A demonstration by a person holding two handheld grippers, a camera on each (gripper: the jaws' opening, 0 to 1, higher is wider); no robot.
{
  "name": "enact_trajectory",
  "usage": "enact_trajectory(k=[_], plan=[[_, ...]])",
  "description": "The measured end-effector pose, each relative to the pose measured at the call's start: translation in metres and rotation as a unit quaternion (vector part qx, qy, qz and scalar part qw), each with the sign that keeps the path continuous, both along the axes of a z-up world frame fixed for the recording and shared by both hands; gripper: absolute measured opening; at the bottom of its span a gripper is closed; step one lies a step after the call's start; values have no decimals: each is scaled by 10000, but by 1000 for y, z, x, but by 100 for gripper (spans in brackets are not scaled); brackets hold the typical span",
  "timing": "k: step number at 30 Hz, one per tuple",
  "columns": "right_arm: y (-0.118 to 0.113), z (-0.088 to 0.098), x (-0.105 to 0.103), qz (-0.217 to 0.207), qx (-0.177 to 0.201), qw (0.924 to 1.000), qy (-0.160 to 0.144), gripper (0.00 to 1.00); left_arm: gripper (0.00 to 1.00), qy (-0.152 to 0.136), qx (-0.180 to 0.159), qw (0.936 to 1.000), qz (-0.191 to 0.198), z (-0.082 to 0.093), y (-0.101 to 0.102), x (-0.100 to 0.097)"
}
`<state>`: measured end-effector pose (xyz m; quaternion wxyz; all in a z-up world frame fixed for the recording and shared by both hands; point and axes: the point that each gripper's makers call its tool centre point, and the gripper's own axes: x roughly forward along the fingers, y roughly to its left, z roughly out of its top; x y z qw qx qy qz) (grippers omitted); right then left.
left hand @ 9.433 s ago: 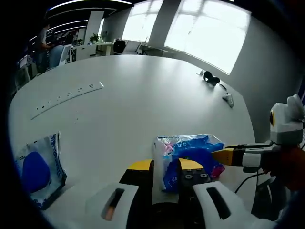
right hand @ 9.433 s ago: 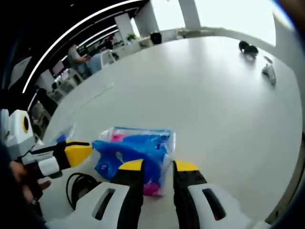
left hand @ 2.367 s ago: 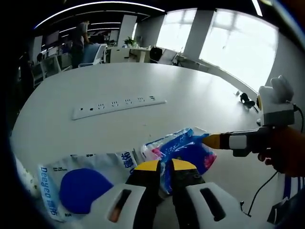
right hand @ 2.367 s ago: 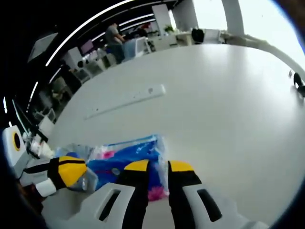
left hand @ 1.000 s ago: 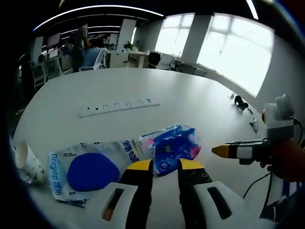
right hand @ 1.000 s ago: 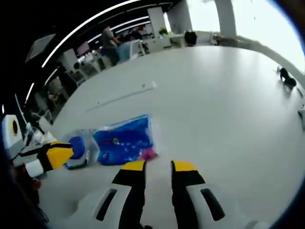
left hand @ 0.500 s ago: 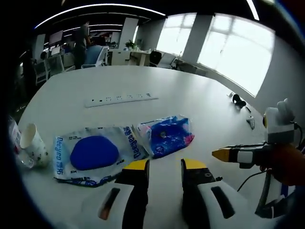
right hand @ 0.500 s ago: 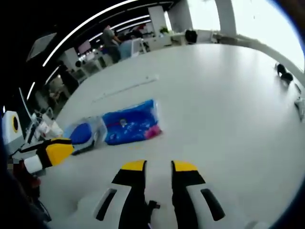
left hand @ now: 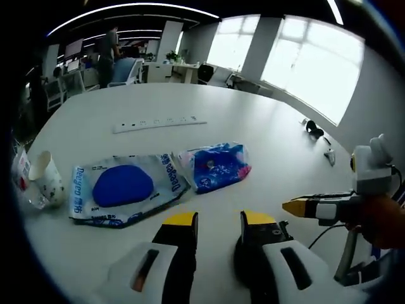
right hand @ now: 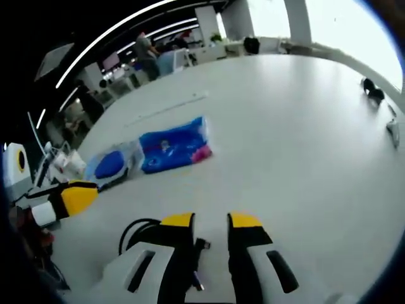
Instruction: Arrange the tabletop items into an orderly group along one side of the table until the central work area is clear of visible clutter.
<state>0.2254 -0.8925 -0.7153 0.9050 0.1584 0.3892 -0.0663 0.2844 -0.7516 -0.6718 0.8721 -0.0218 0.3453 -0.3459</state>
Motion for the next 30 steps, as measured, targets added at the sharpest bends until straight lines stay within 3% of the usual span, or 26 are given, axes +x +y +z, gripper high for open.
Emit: enact_trajectory(k=[30], plan=[[18, -6, -27, -49, 132, 9999, 35, 17, 28, 160, 60, 9993, -318, -12, -10, -35]])
